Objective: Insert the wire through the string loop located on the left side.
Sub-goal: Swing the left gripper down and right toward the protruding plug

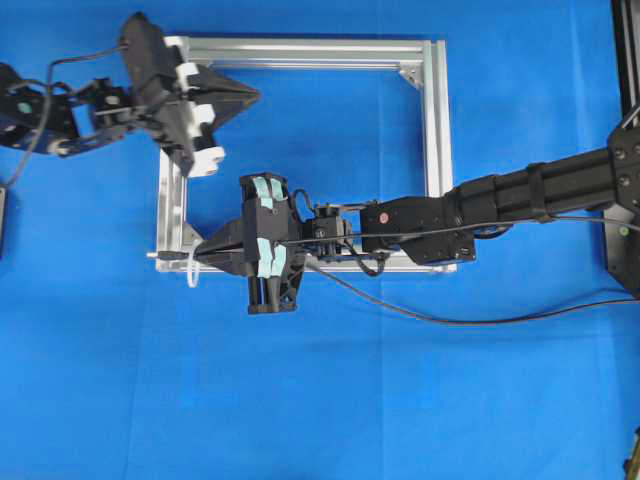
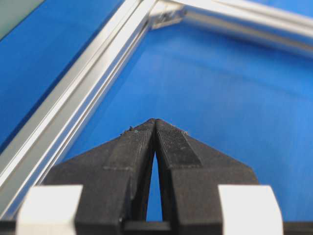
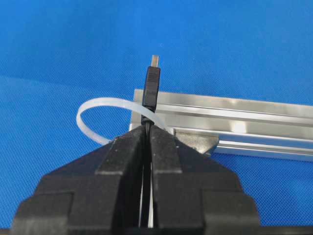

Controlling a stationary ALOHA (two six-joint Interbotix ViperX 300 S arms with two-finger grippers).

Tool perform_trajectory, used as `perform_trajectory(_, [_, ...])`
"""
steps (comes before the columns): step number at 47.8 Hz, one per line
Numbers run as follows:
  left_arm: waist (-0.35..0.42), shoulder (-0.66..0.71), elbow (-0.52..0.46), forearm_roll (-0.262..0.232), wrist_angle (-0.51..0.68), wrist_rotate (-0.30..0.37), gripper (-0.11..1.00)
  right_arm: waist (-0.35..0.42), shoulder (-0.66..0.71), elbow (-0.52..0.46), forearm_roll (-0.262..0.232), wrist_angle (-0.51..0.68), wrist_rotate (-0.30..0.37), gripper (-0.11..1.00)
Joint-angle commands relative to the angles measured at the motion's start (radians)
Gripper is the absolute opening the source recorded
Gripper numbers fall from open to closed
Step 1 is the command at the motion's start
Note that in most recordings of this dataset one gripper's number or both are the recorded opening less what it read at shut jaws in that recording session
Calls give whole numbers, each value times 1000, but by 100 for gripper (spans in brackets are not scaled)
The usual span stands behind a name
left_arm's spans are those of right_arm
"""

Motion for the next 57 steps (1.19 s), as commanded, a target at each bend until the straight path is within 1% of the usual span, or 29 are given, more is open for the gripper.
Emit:
perform_trajectory(1, [14, -58, 40, 3, -8, 3, 0, 2, -21, -20, -2, -3, 2, -10])
perform_trajectory(20, [57, -233, 272, 3, -11, 2, 0, 5, -21, -18, -2, -3, 2, -10])
perform_trajectory(27, [71, -288, 322, 2, -2, 2, 0, 3, -21, -20, 0, -3, 0, -10])
perform_trajectory(34, [58, -301, 334, 3, -2, -5, 0, 5, -21, -20, -2, -3, 0, -10])
perform_trajectory(45, [-61, -304, 327, 12, -2, -11, 0, 3, -21, -20, -2, -3, 0, -10])
perform_trajectory(49, [-123, -313, 337, 11, -2, -18, 0, 5, -21, -20, -2, -6, 0, -10])
perform_trajectory(57, [-275, -357, 359, 11, -2, -32, 0, 3, -21, -20, 0, -6, 0, -10])
